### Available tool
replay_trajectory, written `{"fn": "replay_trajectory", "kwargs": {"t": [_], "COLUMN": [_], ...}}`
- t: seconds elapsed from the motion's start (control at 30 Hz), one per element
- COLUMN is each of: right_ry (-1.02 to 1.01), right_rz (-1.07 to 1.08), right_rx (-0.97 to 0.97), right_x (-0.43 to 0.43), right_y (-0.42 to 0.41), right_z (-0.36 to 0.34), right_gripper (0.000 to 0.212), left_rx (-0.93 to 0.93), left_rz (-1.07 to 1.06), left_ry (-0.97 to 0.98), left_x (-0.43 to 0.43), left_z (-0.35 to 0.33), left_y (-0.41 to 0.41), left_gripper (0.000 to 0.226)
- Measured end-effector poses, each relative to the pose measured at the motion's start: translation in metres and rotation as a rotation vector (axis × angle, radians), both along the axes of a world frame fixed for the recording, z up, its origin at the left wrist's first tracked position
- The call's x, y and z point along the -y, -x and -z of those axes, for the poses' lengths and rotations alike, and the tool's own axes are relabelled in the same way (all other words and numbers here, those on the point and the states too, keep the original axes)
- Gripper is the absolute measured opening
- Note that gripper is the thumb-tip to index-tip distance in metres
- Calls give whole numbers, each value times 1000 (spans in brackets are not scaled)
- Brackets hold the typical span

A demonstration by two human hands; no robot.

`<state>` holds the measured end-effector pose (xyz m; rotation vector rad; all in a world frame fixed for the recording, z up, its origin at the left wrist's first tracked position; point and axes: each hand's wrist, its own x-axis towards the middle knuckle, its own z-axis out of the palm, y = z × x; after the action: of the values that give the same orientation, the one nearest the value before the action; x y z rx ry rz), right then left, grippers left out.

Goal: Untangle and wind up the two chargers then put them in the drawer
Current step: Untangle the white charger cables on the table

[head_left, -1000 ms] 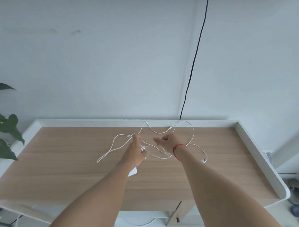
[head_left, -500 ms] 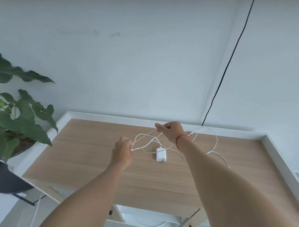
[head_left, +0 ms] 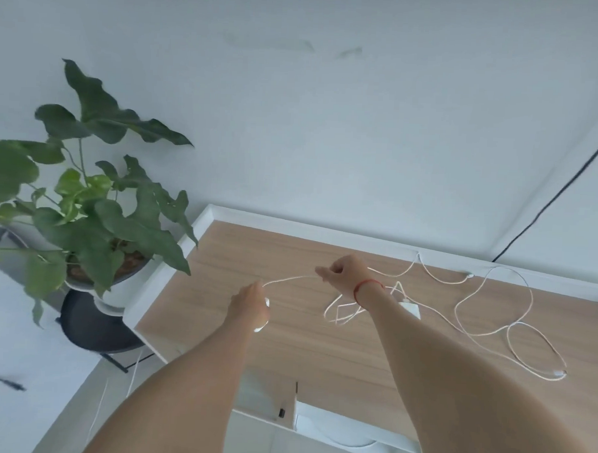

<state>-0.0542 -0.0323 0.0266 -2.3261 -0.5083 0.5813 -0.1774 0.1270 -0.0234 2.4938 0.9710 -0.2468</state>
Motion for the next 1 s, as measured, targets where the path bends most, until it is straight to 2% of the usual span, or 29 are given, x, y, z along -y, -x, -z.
{"fn": "replay_trajectory", "kwargs": {"t": [0.27,0.5,0.63,0.73,1.0], "right_ry": [160,230,264,292,243], "right_rz": [-26,-23,-44,-49,-118], "right_rx": [-80,-170,-196,-194,-237], "right_x": [-83,-121,-134,-146,-163], "right_y": [29,49,57,65,81], "right_z": [56,104,121,131,145], "right_gripper": [37,35,31,38,29], "left_rx": [92,145,169,250,218], "left_rz": [-91,-88,-92,-110,-131], "left_ry": [-57,-171,-151,-113,-89], "left_x": [-97,-121,-127,-134,-154], "left_z": [47,79,90,100,106], "left_y": [6,11,17,27,44], "left_gripper": [23,44,33,21,22]}}
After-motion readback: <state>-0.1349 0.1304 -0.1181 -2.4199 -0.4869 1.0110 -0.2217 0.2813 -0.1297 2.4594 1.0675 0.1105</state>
